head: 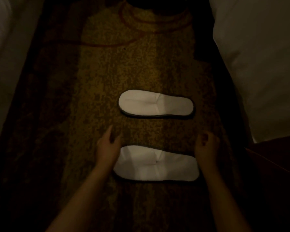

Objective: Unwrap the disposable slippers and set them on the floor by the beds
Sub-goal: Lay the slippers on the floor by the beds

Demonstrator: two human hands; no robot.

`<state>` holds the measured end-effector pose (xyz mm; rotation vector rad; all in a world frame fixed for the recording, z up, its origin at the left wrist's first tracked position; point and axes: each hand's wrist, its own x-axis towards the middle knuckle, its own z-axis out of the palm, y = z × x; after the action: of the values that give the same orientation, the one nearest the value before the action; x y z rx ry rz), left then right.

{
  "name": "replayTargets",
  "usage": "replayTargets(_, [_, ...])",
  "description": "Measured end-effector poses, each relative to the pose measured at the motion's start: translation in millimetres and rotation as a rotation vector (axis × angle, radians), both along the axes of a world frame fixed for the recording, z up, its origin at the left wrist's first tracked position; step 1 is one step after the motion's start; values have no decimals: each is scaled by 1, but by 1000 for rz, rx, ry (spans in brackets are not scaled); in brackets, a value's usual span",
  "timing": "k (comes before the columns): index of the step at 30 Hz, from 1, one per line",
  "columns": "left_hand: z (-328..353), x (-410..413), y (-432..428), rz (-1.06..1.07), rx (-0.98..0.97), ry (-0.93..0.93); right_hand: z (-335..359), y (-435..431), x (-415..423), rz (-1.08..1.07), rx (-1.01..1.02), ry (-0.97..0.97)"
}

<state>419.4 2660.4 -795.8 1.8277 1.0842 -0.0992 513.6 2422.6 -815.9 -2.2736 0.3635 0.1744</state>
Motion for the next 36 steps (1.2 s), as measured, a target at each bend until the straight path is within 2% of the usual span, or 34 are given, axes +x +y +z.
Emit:
replayTargets(3, [1,-27,-28,81,24,54,-12,-2,-29,-142,41,36])
replayTargets(5, [1,-33,-40,76,34,80,-18,3,-33,-163,66,26])
replayTargets(8, [3,-36,-47,4,95,87,-21,12,-33,-138,76,-47])
replayTargets(13, [7,-39,-47,-3,101,110,-24,18,-36,-72,39,-81])
replayTargets(19, [24,-30,-40,-149,147,274,-5,18,-37,52,-105,14])
replayTargets(25, [119,-7,-20,-496,218,370,103,38,-39,324,-319,381])
replayTargets(28, [186,-5,-23,-680,203,447,178,43,-46,393,-298,500])
replayTargets(31, [268,-5,-37,-791,216,440,261,37,-55,439,-302,592])
replayTargets(36, [416,-14,-71,-978,201,491,409,6,-75,538,-260,659])
